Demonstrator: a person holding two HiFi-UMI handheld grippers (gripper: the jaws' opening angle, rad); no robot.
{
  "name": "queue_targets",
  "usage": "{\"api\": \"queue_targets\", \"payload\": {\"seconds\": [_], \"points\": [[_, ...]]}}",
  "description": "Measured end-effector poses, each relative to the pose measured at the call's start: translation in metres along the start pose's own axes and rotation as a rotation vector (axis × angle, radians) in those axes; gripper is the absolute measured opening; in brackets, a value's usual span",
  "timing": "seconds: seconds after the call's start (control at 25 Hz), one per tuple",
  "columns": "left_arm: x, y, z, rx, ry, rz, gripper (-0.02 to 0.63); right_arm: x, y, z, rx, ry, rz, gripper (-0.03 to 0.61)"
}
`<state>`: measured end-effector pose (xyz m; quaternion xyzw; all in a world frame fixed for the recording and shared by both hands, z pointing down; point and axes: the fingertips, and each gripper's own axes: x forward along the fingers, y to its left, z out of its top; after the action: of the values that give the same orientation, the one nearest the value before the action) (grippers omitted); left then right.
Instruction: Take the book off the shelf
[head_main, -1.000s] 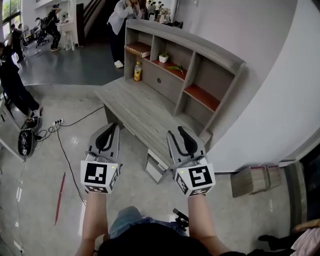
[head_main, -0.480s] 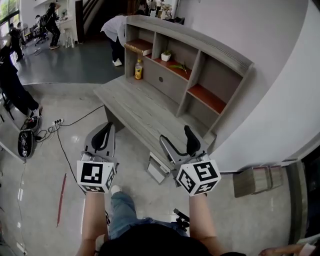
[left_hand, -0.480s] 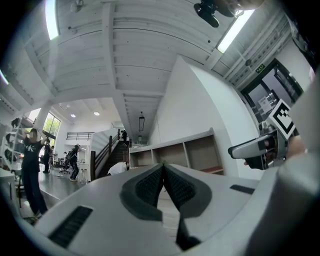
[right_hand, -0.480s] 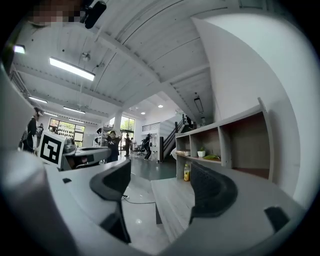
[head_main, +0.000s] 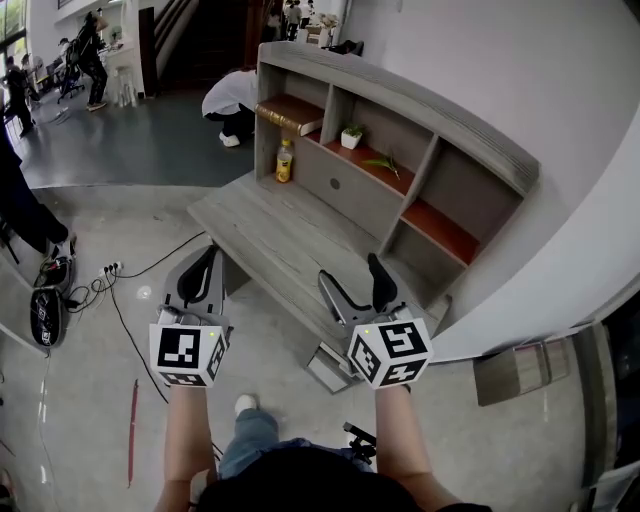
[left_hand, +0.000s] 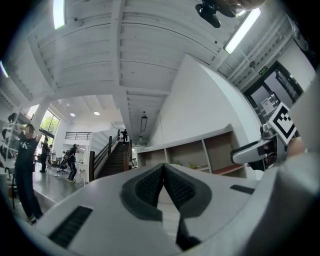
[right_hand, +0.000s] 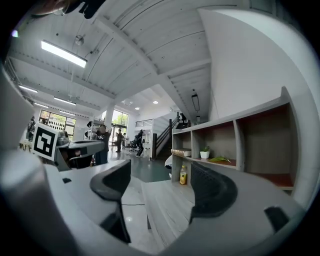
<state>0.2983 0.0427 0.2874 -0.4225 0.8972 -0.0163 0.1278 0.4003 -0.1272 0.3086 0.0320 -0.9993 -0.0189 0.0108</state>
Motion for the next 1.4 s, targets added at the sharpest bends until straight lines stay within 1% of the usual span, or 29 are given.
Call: {"api": "queue_targets", "payload": {"seconds": [0.28, 0.4, 0.48, 0.56, 0.68, 0.84, 1.04, 1.16, 1.32, 1.4], "points": [[0.063, 0.094, -0.034, -0.023, 0.014, -0.018, 0.011, 0.109, 0.017, -0.005, -0.008, 0.024, -0.043, 0.367], [0.089, 0.135, -0.045, -0.034, 0.016, -0.023, 0.011, 0.153, 0.027, -0.005, -0.008, 0.033, -0.048, 0.367], [0.105, 0.158, -0.053, -0.042, 0.020, -0.026, 0.011, 0.178, 0.031, -0.004, -0.004, 0.036, -0.058, 0.367], [0.118, 0.175, -0.060, -0.033, 0.026, -0.032, 0.011, 0.198, 0.033, -0.003, -0.004, 0.032, -0.075, 0.367], [0.133, 0.190, -0.069, -0.017, 0.032, -0.046, 0.011, 0.222, 0.032, -0.004, -0.003, 0.035, -0.091, 0.367], [0.147, 0.205, -0.080, -0.036, 0.036, -0.055, 0.011, 0.248, 0.033, -0.007, -0.009, 0.058, -0.103, 0.367], [0.166, 0.224, -0.091, -0.061, 0.035, -0.049, 0.011, 0.275, 0.025, -0.014, -0.076, 0.107, -0.143, 0.367], [0.182, 0.231, -0.098, -0.061, 0.037, -0.052, 0.011, 0.295, 0.019, -0.015, -0.118, 0.114, -0.138, 0.365], [0.208, 0.244, -0.108, -0.055, 0.039, -0.052, 0.011, 0.327, 0.011, -0.014, -0.106, 0.080, -0.116, 0.366], [0.224, 0.249, -0.116, -0.050, 0.044, -0.061, 0.011, 0.347, 0.006, -0.019, -0.118, 0.088, -0.112, 0.365]]}}
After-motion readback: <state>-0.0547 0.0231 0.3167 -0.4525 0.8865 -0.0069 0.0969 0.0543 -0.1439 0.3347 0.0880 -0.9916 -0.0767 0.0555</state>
